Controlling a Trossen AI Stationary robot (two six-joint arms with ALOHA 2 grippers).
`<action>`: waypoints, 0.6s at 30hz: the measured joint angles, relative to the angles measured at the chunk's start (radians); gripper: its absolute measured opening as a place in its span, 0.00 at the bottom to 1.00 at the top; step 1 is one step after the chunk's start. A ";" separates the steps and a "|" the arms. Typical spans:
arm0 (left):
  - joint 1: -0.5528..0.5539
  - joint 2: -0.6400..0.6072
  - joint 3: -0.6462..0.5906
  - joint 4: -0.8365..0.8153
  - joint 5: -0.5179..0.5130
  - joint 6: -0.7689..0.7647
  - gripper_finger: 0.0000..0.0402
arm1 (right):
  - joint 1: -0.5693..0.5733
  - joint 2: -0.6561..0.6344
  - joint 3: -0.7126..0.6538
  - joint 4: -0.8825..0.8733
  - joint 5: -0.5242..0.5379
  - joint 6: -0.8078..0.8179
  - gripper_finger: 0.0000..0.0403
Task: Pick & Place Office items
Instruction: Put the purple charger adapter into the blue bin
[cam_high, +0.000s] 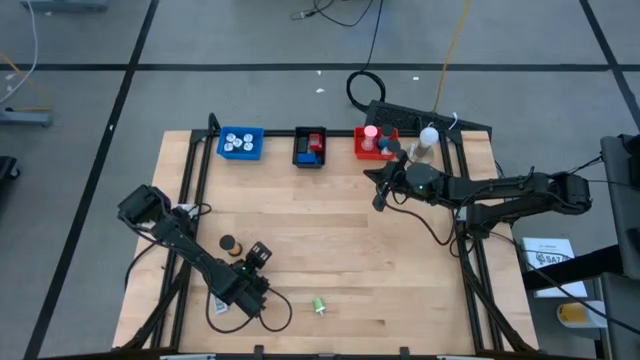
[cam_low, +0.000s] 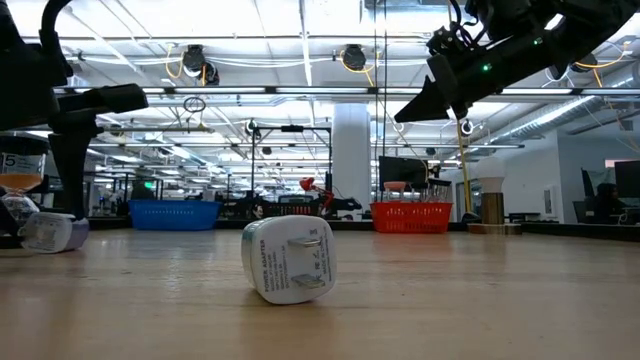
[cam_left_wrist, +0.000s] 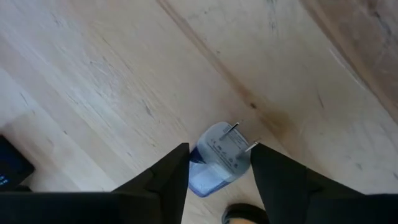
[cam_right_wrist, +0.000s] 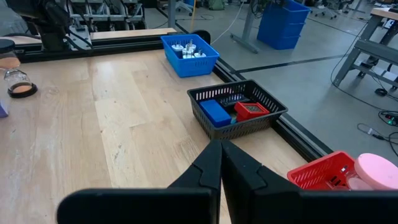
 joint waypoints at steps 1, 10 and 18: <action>0.000 0.000 0.000 0.000 0.000 0.002 0.44 | 0.000 0.000 0.000 0.000 0.000 0.000 0.00; 0.023 0.000 0.000 0.016 -0.008 -0.066 0.43 | 0.000 0.000 0.000 0.000 0.000 0.000 0.00; 0.022 0.000 0.006 0.019 -0.008 -0.119 0.43 | 0.000 0.000 0.000 0.000 -0.002 0.000 0.00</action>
